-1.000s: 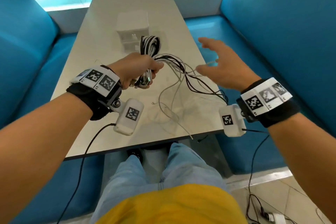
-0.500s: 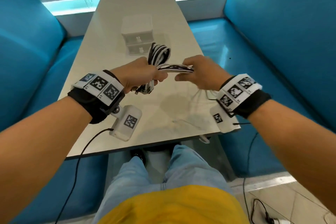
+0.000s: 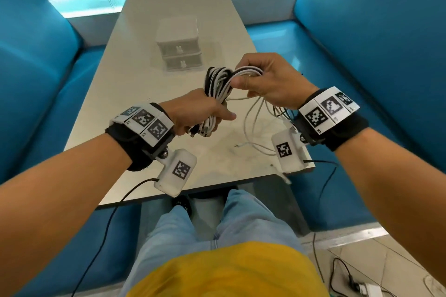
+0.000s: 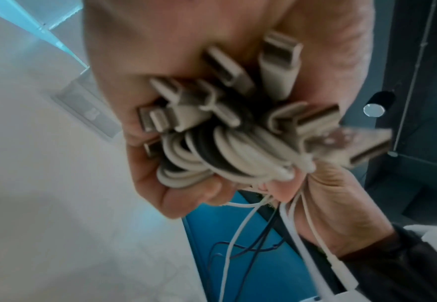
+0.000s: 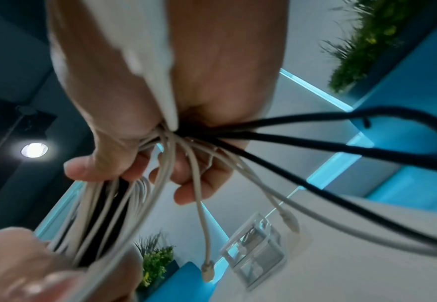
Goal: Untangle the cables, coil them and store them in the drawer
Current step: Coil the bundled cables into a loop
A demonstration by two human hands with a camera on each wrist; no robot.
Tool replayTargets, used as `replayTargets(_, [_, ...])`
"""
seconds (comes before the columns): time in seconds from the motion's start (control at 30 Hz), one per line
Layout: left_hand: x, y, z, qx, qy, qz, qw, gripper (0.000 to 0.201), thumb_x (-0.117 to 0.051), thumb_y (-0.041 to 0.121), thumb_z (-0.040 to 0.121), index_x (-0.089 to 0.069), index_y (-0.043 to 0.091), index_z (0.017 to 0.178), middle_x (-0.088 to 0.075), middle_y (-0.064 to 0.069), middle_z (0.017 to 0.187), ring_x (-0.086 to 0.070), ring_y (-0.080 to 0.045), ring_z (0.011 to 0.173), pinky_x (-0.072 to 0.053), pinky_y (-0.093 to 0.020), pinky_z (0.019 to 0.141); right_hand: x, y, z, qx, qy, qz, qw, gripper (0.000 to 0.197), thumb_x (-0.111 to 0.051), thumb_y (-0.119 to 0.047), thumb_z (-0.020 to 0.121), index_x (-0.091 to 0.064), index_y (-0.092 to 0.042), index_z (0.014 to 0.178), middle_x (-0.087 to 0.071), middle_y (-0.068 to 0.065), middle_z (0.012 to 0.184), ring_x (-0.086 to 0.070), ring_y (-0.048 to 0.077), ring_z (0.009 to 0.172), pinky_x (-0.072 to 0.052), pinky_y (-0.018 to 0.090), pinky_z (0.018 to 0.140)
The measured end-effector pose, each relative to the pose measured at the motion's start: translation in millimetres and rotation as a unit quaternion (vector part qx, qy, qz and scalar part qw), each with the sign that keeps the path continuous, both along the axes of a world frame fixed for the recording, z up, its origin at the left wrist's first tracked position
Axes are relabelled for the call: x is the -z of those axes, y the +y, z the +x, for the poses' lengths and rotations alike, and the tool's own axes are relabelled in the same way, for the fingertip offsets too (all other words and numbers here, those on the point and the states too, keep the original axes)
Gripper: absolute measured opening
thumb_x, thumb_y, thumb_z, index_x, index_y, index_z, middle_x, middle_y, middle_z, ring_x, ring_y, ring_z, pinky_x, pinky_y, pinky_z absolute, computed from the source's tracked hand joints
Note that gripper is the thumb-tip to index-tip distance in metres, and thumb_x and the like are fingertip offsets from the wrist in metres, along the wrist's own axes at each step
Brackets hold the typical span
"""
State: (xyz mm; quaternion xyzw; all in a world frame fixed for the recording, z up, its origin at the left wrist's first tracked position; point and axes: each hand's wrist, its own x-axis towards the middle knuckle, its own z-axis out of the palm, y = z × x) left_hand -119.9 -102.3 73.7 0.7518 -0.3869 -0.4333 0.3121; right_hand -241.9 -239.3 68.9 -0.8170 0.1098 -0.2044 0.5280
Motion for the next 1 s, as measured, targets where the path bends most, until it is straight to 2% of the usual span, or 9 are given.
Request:
replayTargets(0.13, [-1, 1, -7, 0.009, 0.063, -0.033, 0.997, 0.042, -0.065, 0.000, 0.081, -0.046, 0.016, 0.047, -0.045, -0.006, 0.049, -0.043, -0.019, 0.044, -0.040, -0.029, 0.052, 3, 7, 2, -0.020, -0.052, 0.092, 0.994, 0.018, -0.064, -0.008, 0.088, -0.048, -0.015, 0.081, -0.053, -0.009, 0.062, -0.050, 0.007, 0.054, -0.050, 0.023, 0.056])
replayTargets(0.23, [0, -1, -12, 0.004, 0.072, -0.047, 0.996, 0.040, -0.066, -0.001, 0.079, -0.051, 0.016, 0.046, -0.047, -0.008, 0.051, -0.044, -0.023, 0.048, -0.041, -0.031, 0.055, 4, 12, 1, -0.038, -0.052, 0.131, 0.989, 0.028, -0.064, -0.030, 0.080, -0.041, -0.020, 0.092, -0.055, -0.006, 0.071, -0.056, 0.011, 0.065, -0.054, 0.030, 0.060])
replayTargets(0.43, [-3, -10, -26, -0.014, 0.064, -0.099, 0.993, 0.013, -0.065, -0.006, 0.077, -0.063, -0.001, 0.089, -0.052, -0.010, 0.058, -0.050, -0.023, 0.051, -0.045, -0.033, 0.055, 11, 17, 0, -0.030, -0.067, 0.224, 0.972, 0.053, -0.067, -0.051, 0.068, -0.057, -0.020, 0.110, -0.067, -0.005, 0.092, -0.064, 0.009, 0.088, -0.053, 0.025, 0.072])
replayTargets(0.53, [-7, -14, -34, 0.006, 0.059, -0.114, 0.992, 0.010, -0.064, -0.008, 0.077, -0.061, 0.000, 0.084, -0.054, -0.008, 0.056, -0.051, -0.024, 0.052, -0.043, -0.032, 0.055, 11, 19, -1, -0.027, -0.065, 0.264, 0.962, 0.067, -0.077, -0.058, 0.058, -0.063, -0.016, 0.108, -0.071, -0.002, 0.089, -0.066, 0.012, 0.089, -0.052, 0.025, 0.077])
replayTargets(0.6, [-10, -17, -38, 0.025, 0.052, -0.127, 0.990, 0.020, -0.061, -0.012, 0.079, -0.059, 0.007, 0.084, -0.059, 0.003, 0.050, -0.056, -0.011, 0.046, -0.044, -0.021, 0.047, 13, 19, -2, -0.032, -0.060, 0.269, 0.961, 0.069, -0.079, -0.062, 0.053, -0.067, -0.019, 0.106, -0.072, -0.002, 0.090, -0.066, 0.014, 0.092, -0.053, 0.030, 0.078])
replayTargets(0.7, [-11, -21, -41, 0.033, 0.040, -0.138, 0.989, 0.029, -0.063, -0.011, 0.076, -0.060, 0.007, 0.099, -0.064, -0.002, 0.067, -0.061, -0.006, 0.054, -0.046, -0.019, 0.047, 14, 19, -4, -0.034, -0.059, 0.280, 0.958, 0.057, -0.080, -0.051, 0.059, -0.068, -0.021, 0.105, -0.071, -0.001, 0.093, -0.065, 0.017, 0.099, -0.053, 0.034, 0.081])
replayTargets(0.77, [-11, -23, -43, 0.043, 0.017, -0.133, 0.990, 0.024, -0.066, -0.006, 0.073, -0.061, 0.008, 0.092, -0.060, -0.008, 0.077, -0.061, -0.008, 0.059, -0.047, -0.022, 0.051, 14, 21, -5, -0.024, -0.059, 0.288, 0.956, 0.042, -0.084, -0.032, 0.068, -0.068, -0.018, 0.104, -0.070, 0.004, 0.095, -0.065, 0.019, 0.099, -0.053, 0.035, 0.082])
replayTargets(0.87, [-11, -26, -44, 0.067, -0.008, -0.121, 0.990, 0.025, -0.061, -0.010, 0.078, -0.056, 0.014, 0.075, -0.056, -0.006, 0.067, -0.057, -0.008, 0.056, -0.048, -0.027, 0.056, 9, 24, -6, -0.004, -0.056, 0.283, 0.957, 0.021, -0.071, -0.014, 0.075, -0.067, -0.012, 0.095, -0.067, 0.015, 0.098, -0.065, 0.022, 0.096, -0.055, 0.038, 0.085])
replayTargets(1.0, [-12, -29, -45, 0.084, -0.048, -0.128, 0.987, 0.023, -0.055, -0.013, 0.081, -0.059, 0.010, 0.077, -0.057, 0.003, 0.065, -0.056, -0.001, 0.058, -0.048, -0.023, 0.057, 5, 29, -3, 0.031, -0.062, 0.249, 0.966, 0.005, -0.067, -0.007, 0.078, -0.070, -0.006, 0.083, -0.067, 0.019, 0.099, -0.064, 0.021, 0.090, -0.053, 0.040, 0.088])
